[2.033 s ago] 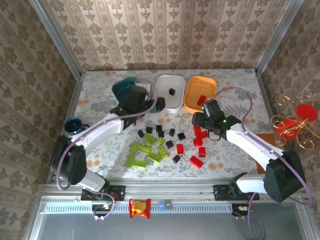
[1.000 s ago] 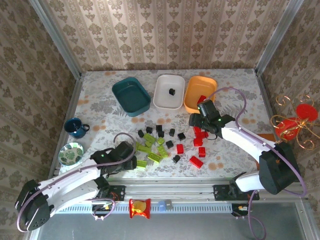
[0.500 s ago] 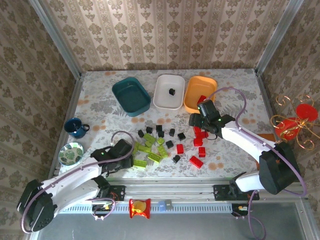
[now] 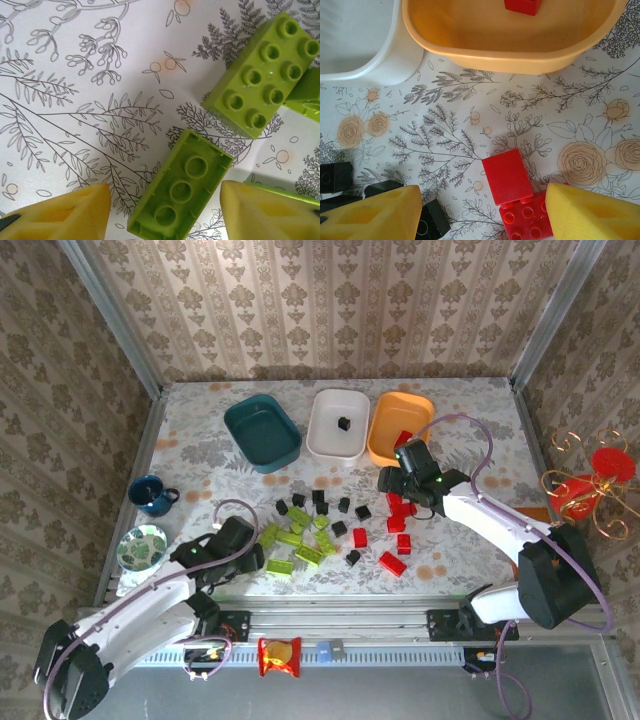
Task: Sort the legos into containers by color
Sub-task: Pick up the lego from the bottom-left of the table.
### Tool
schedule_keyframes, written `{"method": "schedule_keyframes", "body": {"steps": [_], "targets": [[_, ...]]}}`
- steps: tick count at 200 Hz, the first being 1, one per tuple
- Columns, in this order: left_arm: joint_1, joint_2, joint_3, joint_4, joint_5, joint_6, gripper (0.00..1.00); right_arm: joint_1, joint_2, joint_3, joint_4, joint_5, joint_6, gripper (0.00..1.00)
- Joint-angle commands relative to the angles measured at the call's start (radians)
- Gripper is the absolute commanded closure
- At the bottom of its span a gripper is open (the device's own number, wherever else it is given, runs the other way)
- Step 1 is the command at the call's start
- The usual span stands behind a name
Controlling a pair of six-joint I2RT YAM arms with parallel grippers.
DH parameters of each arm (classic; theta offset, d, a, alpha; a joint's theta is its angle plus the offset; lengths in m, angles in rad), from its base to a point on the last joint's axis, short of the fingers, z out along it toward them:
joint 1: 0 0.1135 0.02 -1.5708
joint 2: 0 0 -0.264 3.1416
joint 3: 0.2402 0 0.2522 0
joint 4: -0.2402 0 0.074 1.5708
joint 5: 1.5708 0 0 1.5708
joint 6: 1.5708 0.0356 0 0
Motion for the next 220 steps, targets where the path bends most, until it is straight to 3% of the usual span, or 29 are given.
{"method": "schedule_keyframes", "body": {"steps": [1,46,91,127,152,177,220], "targets": [[-0.012,0.048,-0.004,-0.016,-0.004,0.003,0.39,0.008,0.0,0.019,-0.014,0.01,0.002,0.32],[-0.086,0.173,0.039,0.023,-0.054,-0.003,0.37,0.008,-0.008,0.016,-0.021,0.01,0.003,0.32],[-0.088,0.221,0.035,0.054,-0.064,0.001,0.37,0.008,-0.029,0.001,-0.022,0.019,0.001,0.32],[-0.042,0.26,0.05,0.089,-0.078,0.027,0.41,0.008,-0.029,0.0,-0.022,0.018,0.0,0.32],[0.028,0.252,0.05,0.117,-0.078,0.048,0.34,0.008,-0.033,-0.007,-0.018,0.014,0.001,0.32],[0.074,0.259,0.045,0.174,-0.064,0.071,0.32,0.008,-0.037,-0.014,-0.019,0.015,0.0,0.32],[0.071,0.344,0.068,0.254,-0.017,0.096,0.46,0.008,-0.041,-0.017,-0.018,0.023,-0.002,0.32]]}}
